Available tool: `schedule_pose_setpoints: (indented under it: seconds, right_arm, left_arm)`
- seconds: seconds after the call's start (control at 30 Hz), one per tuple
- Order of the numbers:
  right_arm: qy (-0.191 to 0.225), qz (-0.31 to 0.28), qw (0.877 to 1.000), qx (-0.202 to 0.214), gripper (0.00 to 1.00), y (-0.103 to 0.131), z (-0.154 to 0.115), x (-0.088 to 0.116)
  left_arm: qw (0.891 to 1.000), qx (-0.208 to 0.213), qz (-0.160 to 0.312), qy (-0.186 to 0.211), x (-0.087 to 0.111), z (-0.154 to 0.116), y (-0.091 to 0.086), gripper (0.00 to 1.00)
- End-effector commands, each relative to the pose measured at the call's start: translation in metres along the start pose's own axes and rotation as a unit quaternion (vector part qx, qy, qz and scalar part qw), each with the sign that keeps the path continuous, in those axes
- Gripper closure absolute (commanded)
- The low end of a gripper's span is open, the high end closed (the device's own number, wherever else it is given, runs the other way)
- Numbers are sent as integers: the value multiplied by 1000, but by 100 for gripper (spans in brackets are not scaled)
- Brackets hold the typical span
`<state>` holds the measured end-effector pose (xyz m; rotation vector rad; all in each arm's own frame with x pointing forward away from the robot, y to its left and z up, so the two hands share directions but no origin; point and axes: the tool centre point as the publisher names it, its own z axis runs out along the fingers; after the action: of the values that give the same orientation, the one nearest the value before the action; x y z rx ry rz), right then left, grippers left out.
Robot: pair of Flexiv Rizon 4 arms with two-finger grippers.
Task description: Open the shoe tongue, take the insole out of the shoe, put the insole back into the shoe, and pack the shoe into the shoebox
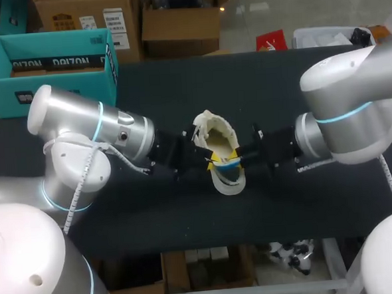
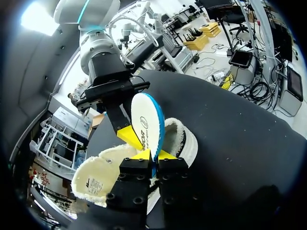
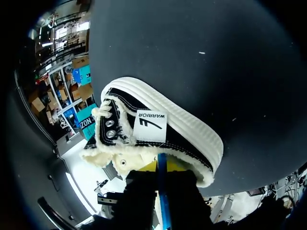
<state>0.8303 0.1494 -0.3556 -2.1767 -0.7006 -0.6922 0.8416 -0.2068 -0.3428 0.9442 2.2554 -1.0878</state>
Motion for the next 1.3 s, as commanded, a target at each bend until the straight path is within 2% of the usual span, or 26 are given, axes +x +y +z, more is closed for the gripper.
schedule_pose_setpoints:
  seconds: [0.03, 0.27, 0.4, 0.43, 0.47, 0.53, 0.57, 0.7, 0.87, 0.93, 0.97, 1.07, 1.1, 1.13, 1.17, 1.2, 1.27, 1.3]
  right_arm:
    - [-6, 2, 1000, 2, 100, 8, 11, 2]
    - [-12, 5, 1000, 1, 100, 15, 20, 4]
    - [-14, 6, 1000, 1, 100, 16, 21, 4]
    - [-14, 6, 1000, 1, 100, 16, 20, 4]
    - [-13, 6, 1000, 0, 100, 15, 19, 4]
    - [-12, 6, 1000, -3, 100, 15, 17, 3]
    - [-11, 7, 1000, -5, 100, 14, 16, 3]
    - [-6, 10, 1000, -10, 100, 14, 13, 1]
    - [-6, 12, 1000, -12, 100, 14, 13, 1]
    - [-7, 13, 1000, -13, 100, 15, 13, 1]
    - [-7, 14, 1000, -14, 100, 15, 13, 1]
    - [-6, 16, 1000, -11, 100, 13, 13, 0]
    - [-6, 17, 1000, -11, 80, 11, 11, 0]
    - [-4, 16, 1000, -14, 53, 9, 10, -1]
    - [-4, 17, 1000, -16, 15, 6, 8, -1]
    - [-2, 17, 1000, -18, 9, 2, 6, -2]
    - [1, 16, 1000, -24, 5, -5, 2, -3]
    - [2, 17, 1000, -27, 13, -8, 0, -4]
  left_arm:
    - [1000, -3, -8, 4, -6, 12, 7, 100]
    - [1000, -11, -28, 8, -9, 15, 19, 100]
    - [999, -12, -31, 10, -7, 14, 19, 100]
    - [999, -12, -31, 11, -6, 14, 18, 91]
    - [999, -10, -30, 12, -5, 12, 17, 77]
    - [1000, -4, -27, 10, -3, 9, 12, 64]
    - [1000, -1, -24, 7, -2, 7, 10, 62]
    - [1000, 6, -11, -6, 3, 0, 1, 67]
    - [1000, 15, -6, -12, 4, -2, -5, 85]
    - [1000, 13, -3, -12, 5, -1, -6, 97]
    - [1000, 13, -2, -12, 5, 0, -6, 100]
    - [1000, 9, 1, -13, 5, 3, -7, 100]
    - [1000, 8, 1, -12, 4, 3, -6, 100]
    - [1000, 8, 0, -12, 4, 4, -6, 100]
    - [1000, 7, 0, -12, 4, 5, -5, 100]
    - [1000, 7, -1, -11, 4, 6, -5, 100]
    - [1000, 7, -2, -10, 4, 7, -4, 100]
    - [1000, 7, -3, -9, 4, 8, -4, 100]
